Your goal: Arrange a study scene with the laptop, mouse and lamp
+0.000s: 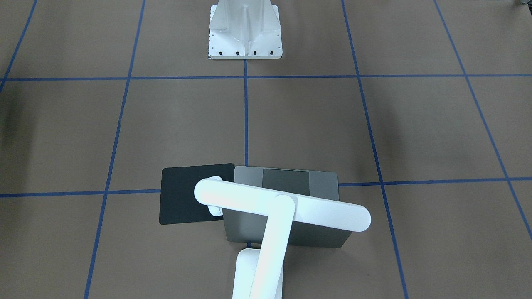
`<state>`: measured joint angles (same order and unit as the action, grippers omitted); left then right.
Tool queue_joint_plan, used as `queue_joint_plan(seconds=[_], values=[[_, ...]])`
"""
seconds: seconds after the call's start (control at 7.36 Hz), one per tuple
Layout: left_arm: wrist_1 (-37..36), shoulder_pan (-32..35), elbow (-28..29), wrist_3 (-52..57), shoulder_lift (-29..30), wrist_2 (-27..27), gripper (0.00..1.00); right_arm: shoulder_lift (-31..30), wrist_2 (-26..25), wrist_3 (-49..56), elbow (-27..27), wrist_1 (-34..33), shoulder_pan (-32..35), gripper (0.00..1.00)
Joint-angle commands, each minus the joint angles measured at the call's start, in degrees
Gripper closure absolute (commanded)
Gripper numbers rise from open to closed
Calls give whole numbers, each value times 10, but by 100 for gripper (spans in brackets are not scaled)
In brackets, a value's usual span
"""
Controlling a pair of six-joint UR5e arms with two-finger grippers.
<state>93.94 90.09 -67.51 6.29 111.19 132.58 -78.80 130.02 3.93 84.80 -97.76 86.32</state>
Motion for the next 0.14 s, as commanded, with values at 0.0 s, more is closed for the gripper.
queue_joint_plan(seconds=[0.0], values=[[1, 32, 9, 26, -14, 8, 1, -3, 1, -2, -1, -1, 3, 0]])
